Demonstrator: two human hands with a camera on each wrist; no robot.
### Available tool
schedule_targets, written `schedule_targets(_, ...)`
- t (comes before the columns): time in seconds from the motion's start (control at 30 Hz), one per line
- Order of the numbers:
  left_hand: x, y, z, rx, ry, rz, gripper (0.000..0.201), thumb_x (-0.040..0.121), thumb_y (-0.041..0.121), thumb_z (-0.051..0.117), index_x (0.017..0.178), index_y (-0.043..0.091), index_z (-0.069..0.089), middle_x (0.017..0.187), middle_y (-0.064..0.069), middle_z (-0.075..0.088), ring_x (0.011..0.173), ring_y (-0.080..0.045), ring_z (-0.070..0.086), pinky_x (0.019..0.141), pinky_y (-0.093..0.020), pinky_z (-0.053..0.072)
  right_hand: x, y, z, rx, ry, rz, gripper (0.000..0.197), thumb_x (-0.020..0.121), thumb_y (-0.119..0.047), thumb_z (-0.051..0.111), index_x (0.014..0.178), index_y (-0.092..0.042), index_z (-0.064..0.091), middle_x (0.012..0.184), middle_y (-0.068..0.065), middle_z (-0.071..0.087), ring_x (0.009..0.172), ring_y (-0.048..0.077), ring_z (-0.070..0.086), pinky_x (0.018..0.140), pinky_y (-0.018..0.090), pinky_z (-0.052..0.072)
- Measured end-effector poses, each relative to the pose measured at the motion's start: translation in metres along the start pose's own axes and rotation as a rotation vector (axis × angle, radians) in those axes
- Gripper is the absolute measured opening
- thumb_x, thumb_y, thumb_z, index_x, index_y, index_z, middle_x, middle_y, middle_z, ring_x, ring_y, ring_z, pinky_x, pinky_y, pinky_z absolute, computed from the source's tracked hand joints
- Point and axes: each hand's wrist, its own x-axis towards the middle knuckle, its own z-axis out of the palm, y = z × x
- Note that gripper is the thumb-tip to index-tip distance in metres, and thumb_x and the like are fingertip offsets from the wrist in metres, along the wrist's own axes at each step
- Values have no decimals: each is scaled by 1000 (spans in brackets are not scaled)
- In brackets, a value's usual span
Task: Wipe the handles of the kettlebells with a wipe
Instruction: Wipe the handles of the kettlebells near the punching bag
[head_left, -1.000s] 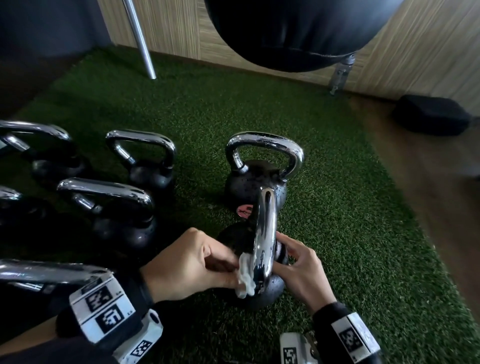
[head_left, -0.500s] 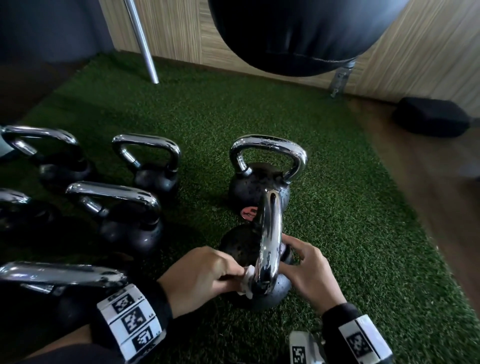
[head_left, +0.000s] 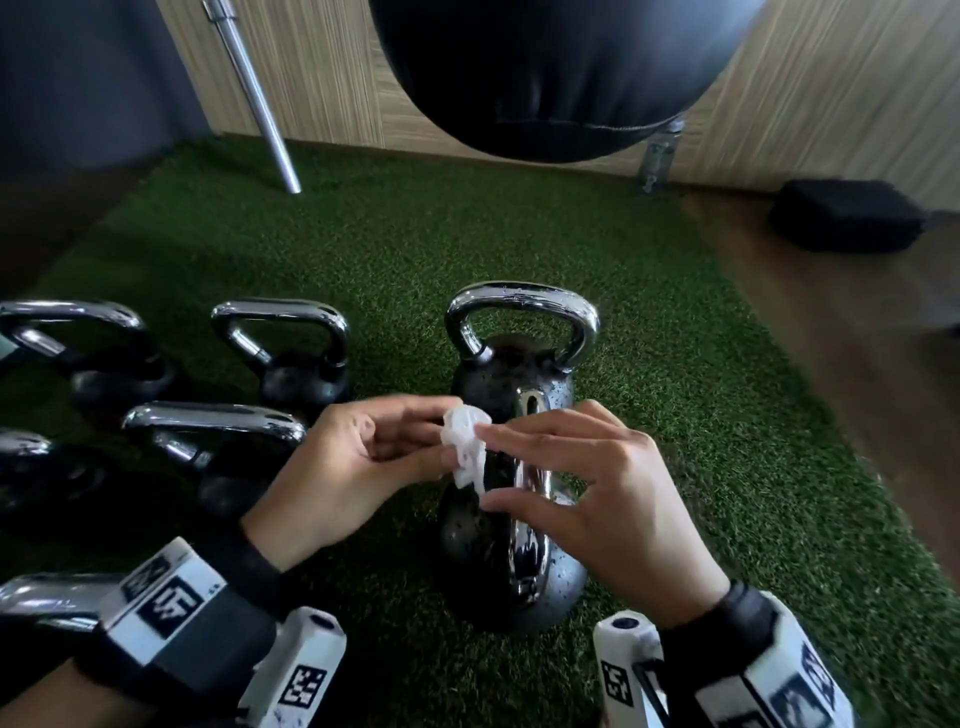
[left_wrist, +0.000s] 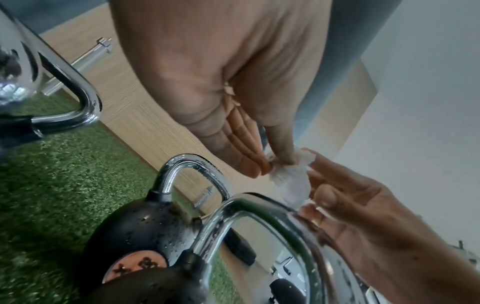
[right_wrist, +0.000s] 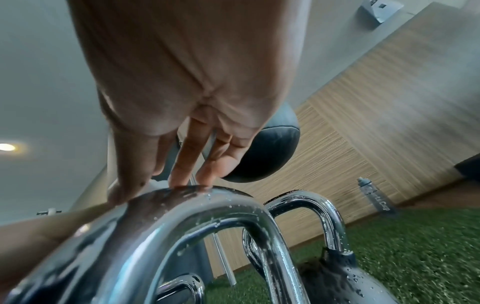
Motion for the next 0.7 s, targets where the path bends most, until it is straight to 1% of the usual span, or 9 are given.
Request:
schedule_targets(0.07,2,5,1,-55,68,-31,33,66,11,82,98,14,73,88,-10,79,78,-13,75,72,-18,58,5,2,4,37,28,-43,41,78,-35,87,118,-30,77,112,-17,74,100,6,67,87,30,55)
schedule_targets(0.17,1,9,4,-44,45,-27,16,68,14,81,83,16,77,87,-10,79,79,-16,74,73,-21,60,9,6,8,116,99,-41,38,77,-21,89,114,-21,79,107,-9,77,92,3,71,79,28,59)
schedule_targets(0.27,2,17,6,12,-64,-43,12,79,19,77,90,17,81,96,-10,79,91,-21,73,84,-28,60,11,11,5,149,116,-43,30,79,-14,88,109,-16,82,102,-6,77,84,6,72,71,25,60)
schedule_targets(0.33,3,21,5,82,-151,-34,14,87,16,74,99,18,80,103,-6,78,99,-17,72,89,-26,57,10,14,0,172,128,-12,25,80,-12,87,105,-15,82,99,-6,78,82,6,73,71,21,60)
schedule_targets(0.43,10,18,7,225,-288,-56,43,89,-2,69,115,32,72,117,2,75,115,-10,67,99,-26,52,5,24,-10,227,172,111,26,81,-7,85,106,-16,81,100,-8,78,84,5,75,75,22,61)
schedule_targets(0.5,18,5,11,519,-338,-90,66,85,-2,70,127,48,58,133,15,65,127,0,56,106,-32,49,-2,35,-20,269,204,222,27,83,-12,85,108,-19,79,99,-9,79,85,7,76,77,30,64)
schedule_targets(0.57,24,-16,16,895,-485,-118,94,77,23,82,154,39,29,159,16,35,145,2,31,121,-31,33,-11,47,-27,287,216,330,27,81,-22,86,106,-28,77,95,-12,80,83,5,76,76,33,65)
schedule_targets(0.63,23,-43,27,1161,-675,-157,135,64,59,85,162,23,-2,170,8,0,155,-10,1,129,-33,12,-20,60,-28,273,229,431,22,82,-25,86,101,-33,77,89,-13,80,79,6,77,75,37,65)
schedule_targets(0.7,14,-68,47,1337,-763,-30,143,56,88,66,162,26,-6,169,-1,-16,155,-26,-18,129,-46,2,-29,69,-24,276,239,512,16,85,-22,84,97,-31,77,86,-11,79,75,10,77,73,42,66)
